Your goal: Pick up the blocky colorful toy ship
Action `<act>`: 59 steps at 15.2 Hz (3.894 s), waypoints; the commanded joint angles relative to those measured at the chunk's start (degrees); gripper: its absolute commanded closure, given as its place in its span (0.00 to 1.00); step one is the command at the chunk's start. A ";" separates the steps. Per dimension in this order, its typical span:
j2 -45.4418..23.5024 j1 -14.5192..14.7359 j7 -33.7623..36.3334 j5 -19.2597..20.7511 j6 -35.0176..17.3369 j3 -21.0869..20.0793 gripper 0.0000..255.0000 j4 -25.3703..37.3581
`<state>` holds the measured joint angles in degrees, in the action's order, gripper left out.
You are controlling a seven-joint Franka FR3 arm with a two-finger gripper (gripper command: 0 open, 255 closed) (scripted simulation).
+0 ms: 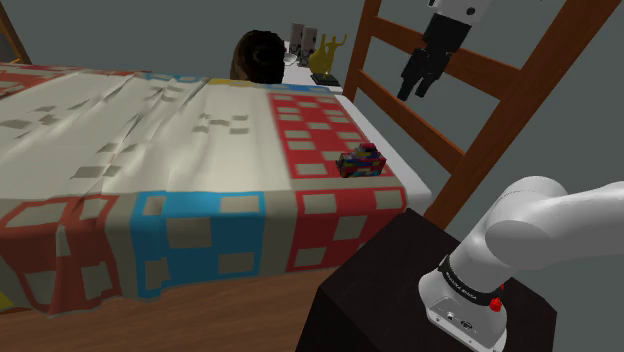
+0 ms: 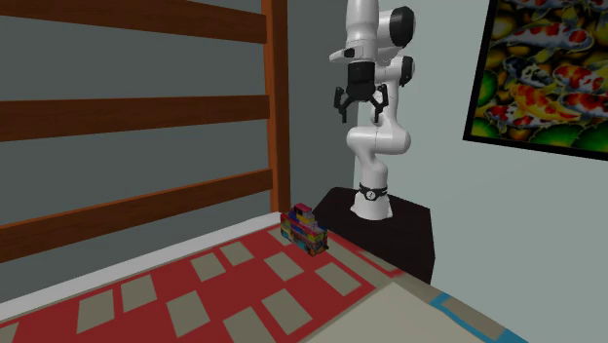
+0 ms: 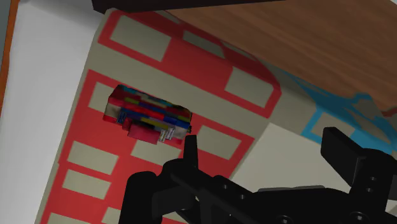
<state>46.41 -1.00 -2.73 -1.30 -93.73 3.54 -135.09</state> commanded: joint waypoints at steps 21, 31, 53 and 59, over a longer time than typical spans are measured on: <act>-28.92 5.55 -29.65 6.60 -43.70 11.82 0.00 -11.81; -43.24 7.74 -39.15 2.23 -57.07 14.21 0.00 -10.32; -39.58 7.45 -37.80 4.05 -52.37 13.99 1.00 -9.15; -36.05 7.16 -36.82 5.33 -47.19 13.57 1.00 -7.38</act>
<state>9.87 6.21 -39.61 3.88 -141.67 17.14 -142.80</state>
